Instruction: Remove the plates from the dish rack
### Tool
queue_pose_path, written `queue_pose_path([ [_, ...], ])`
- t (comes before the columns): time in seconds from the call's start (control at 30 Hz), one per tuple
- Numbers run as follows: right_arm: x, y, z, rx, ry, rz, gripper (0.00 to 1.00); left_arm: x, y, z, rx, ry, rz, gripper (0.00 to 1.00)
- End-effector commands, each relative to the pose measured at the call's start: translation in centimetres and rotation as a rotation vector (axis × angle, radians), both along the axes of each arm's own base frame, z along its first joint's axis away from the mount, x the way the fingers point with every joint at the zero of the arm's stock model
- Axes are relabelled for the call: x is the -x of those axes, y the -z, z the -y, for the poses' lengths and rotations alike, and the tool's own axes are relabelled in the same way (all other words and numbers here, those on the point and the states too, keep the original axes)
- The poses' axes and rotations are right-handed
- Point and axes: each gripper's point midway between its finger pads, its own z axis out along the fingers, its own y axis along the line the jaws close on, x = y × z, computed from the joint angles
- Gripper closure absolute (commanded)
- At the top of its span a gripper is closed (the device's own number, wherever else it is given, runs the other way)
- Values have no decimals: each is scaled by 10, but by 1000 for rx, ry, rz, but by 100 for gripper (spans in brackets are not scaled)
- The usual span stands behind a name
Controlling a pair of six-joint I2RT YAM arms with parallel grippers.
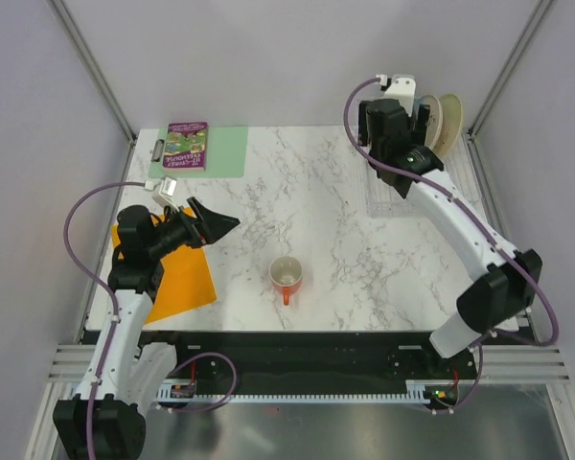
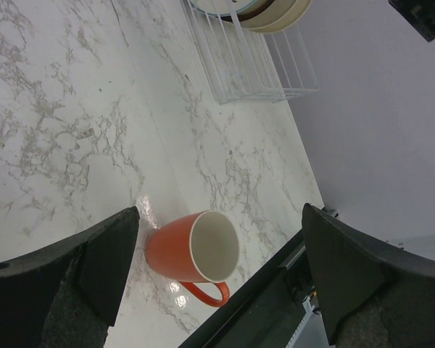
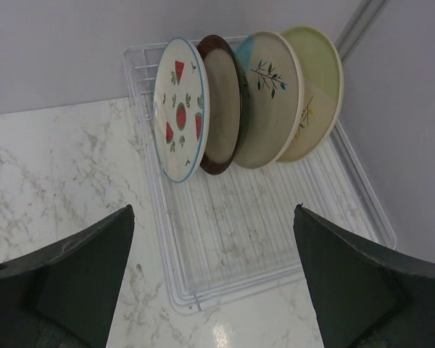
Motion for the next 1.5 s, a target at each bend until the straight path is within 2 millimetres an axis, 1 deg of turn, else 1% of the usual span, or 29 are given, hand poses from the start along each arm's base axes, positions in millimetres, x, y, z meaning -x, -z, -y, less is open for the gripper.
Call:
queue_pose_path([
  [0.0,-48,-1,22,33,95,22,2,1,-21,3,35,8,102,0],
  [0.03,-56,4,22,7,89,19,2,0,-22,1,28,0,114,0],
  [0.07,-66,16,21,-17,82,5,2,-1,-22,0,11,-3,123,0],
  [0.1,-76,16,21,-71,53,16,2,-1,-25,0,6,-4,122,0],
  [0.13,-82,18,23,-83,45,15,2,-2,-26,0,4,-5,117,0],
  [0.17,-91,27,22,-87,30,-2,2,-2,-26,0,3,0,115,0],
  [0.2,-96,22,27,-90,35,9,2,-2,-28,1,5,4,116,0],
  [0.27,-107,30,27,-99,15,-3,2,-1,-28,3,12,20,107,0],
  [0.3,-110,27,29,-107,9,4,2,-2,-28,2,10,16,105,0],
  [0.37,-118,35,25,-96,-23,-18,2,-7,-21,-1,-4,-5,91,0],
  [0.4,-122,34,24,-92,-34,-12,2,-9,-18,-2,-8,-15,84,0],
  [0.47,-132,47,24,-71,-41,-40,2,-14,-12,-4,-17,-28,68,0],
  [0.5,-135,42,29,-73,-28,-43,2,-16,-11,-4,-19,-28,66,0],
  [0.53,-141,54,30,-79,-18,-65,2,-18,-8,-4,-21,-26,53,0],
  [0.6,-149,58,32,-103,-27,-68,6,-20,-6,-4,-24,-22,49,0],
  [0.63,-153,68,33,-101,-24,-85,7,-21,-7,-4,-24,-23,52,0],
  [0.7,-159,72,33,-110,-32,-88,11,-23,-5,-6,-34,-29,52,0],
  [0.77,-164,84,34,-105,-24,-105,12,-25,-4,-8,-44,-43,55,0],
  [0.87,-170,95,39,-96,-8,-116,14,-27,0,-10,-55,-55,52,0],
  [0.97,-177,106,40,-94,-19,-125,23,-29,5,-11,-61,-61,42,0],
  [1.0,-179,106,42,-96,-17,-124,29,-30,5,-12,-63,-67,42,0],
  [1.07,-182,115,43,-92,-16,-135,33,-30,7,-12,-67,-70,39,0],
  [1.17,-185,124,46,-71,-11,-151,34,-31,12,-13,-71,-69,26,1],
  [1.2,-186,126,48,-67,-8,-153,39,-31,13,-12,-71,-67,22,1],
  [1.23,-187,131,48,-57,-7,-162,41,-31,13,-13,-72,-68,24,2],
  [1.3,-189,135,48,-57,-12,-164,58,-31,16,-13,-72,-70,17,4],
  [1.33,-190,138,46,-55,-18,-168,65,-30,16,-12,-72,-67,18,5],
  [1.37,-192,137,45,-56,-29,-162,75,-30,18,-13,-72,-68,12,8],
  [1.47,-195,138,42,-56,-50,-154,90,-29,21,-12,-74,-66,8,18],
])
